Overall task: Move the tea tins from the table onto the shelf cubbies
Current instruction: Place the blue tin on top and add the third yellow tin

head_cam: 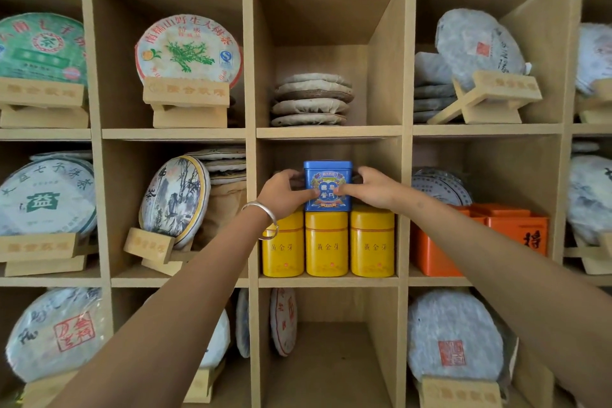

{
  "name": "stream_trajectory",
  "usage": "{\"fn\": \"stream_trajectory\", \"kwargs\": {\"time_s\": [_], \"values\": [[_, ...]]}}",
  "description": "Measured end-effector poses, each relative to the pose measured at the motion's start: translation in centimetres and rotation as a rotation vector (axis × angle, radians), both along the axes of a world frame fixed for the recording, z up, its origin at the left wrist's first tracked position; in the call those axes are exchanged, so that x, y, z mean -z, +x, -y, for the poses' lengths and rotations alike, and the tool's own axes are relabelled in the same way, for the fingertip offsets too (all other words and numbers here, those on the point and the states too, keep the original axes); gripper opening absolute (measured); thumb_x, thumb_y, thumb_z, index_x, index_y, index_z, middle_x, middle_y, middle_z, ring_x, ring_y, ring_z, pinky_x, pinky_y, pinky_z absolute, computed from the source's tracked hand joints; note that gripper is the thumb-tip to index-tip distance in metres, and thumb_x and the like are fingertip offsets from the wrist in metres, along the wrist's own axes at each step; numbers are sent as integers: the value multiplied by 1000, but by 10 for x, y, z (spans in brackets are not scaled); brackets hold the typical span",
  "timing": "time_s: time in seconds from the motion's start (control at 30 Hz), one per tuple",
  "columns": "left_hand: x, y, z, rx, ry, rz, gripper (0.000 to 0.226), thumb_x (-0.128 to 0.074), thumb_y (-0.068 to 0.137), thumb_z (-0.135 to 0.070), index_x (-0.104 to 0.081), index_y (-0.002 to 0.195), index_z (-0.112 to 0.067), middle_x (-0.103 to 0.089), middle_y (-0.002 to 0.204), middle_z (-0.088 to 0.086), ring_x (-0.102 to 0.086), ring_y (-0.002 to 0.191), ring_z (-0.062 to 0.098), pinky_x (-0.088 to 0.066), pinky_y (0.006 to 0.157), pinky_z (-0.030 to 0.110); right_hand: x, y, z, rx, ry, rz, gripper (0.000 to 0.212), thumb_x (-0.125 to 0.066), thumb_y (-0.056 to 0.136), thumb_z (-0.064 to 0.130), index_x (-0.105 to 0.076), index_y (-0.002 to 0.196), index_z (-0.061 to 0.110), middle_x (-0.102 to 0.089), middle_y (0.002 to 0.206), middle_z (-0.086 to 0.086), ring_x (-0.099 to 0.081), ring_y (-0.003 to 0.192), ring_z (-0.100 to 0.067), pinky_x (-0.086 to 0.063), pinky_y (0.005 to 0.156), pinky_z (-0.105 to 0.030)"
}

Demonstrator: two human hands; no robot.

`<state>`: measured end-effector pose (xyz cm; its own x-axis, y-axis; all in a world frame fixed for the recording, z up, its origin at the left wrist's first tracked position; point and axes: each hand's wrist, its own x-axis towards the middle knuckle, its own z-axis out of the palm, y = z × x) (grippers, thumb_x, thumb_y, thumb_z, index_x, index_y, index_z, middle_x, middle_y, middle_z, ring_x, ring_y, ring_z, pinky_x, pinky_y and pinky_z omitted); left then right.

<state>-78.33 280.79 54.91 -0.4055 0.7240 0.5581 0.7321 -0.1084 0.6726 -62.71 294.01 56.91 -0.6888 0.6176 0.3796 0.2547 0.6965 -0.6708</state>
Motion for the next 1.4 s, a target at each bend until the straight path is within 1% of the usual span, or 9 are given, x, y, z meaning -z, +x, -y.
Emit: {"fn": "stream_trajectory", "kwargs": {"time_s": [0.13,0.23,0.5,0.73,0.83,0.97,1.03,1.23,1.4], "values": [[-1,-1,0,-11,0,3,68,-77,78,-25,-44,134,-6,-60,128,11,-61,113,21,-55,91,40,-1,1,-1,3,7,2,51,-74,79,38,-47,117,17,-59,112,3,-60,91,-7,-49,65,-21],[0,-2,1,-30,-11,6,73,-78,77,-29,-42,136,-8,-60,128,11,-60,114,22,-55,92,40,0,1,-1,11,11,4,65,-75,78,38,-45,131,13,-59,123,-3,-61,104,-15,-54,82,-31],[3,-2,3,-19,-27,1,59,-75,80,-19,-48,131,-6,-65,119,12,-63,107,20,-56,87,36,2,1,1,11,27,-2,61,-75,79,33,-45,129,14,-58,126,-3,-56,96,-10,-44,63,-19],[4,-3,4,-22,-14,-13,51,-73,82,-15,-50,127,-7,-65,118,11,-63,103,17,-55,80,29,2,-2,2,24,48,-17,62,-76,79,33,-45,129,14,-58,125,-3,-55,89,-6,-43,61,-18],[4,-2,4,-29,-10,-8,57,-74,81,-17,-47,130,-7,-64,119,11,-63,102,16,-55,79,28,4,0,0,11,31,-19,66,-77,78,34,-44,130,13,-58,127,-4,-57,97,-10,-49,67,-21],[3,0,11,-56,-9,14,67,-75,80,-21,-41,137,-7,-62,124,13,-61,111,22,-54,89,37,3,7,2,37,16,-42,87,-77,75,42,-35,143,9,-49,142,-9,-53,121,-21,-47,100,-38],[2,2,18,-99,26,4,66,-74,82,-22,-41,137,-9,-60,126,12,-60,112,22,-53,91,37,1,15,7,72,37,-59,89,-74,77,48,-31,146,11,-48,142,-9,-50,124,-22,-45,95,-33],[23,25,46,-200,302,-262,50,-69,83,-19,-49,129,-15,-57,122,0,-56,105,7,-47,86,20,30,60,31,71,198,-379,54,-70,85,23,-46,133,15,-58,117,0,-57,101,-8,-43,78,-15],[92,67,41,-41,223,-405,32,-67,85,-20,-58,116,-20,-60,113,-3,-59,95,7,-48,81,21,106,89,42,82,404,-307,37,-67,87,17,-55,122,14,-60,108,2,-57,99,-9,-47,82,-22]]}}
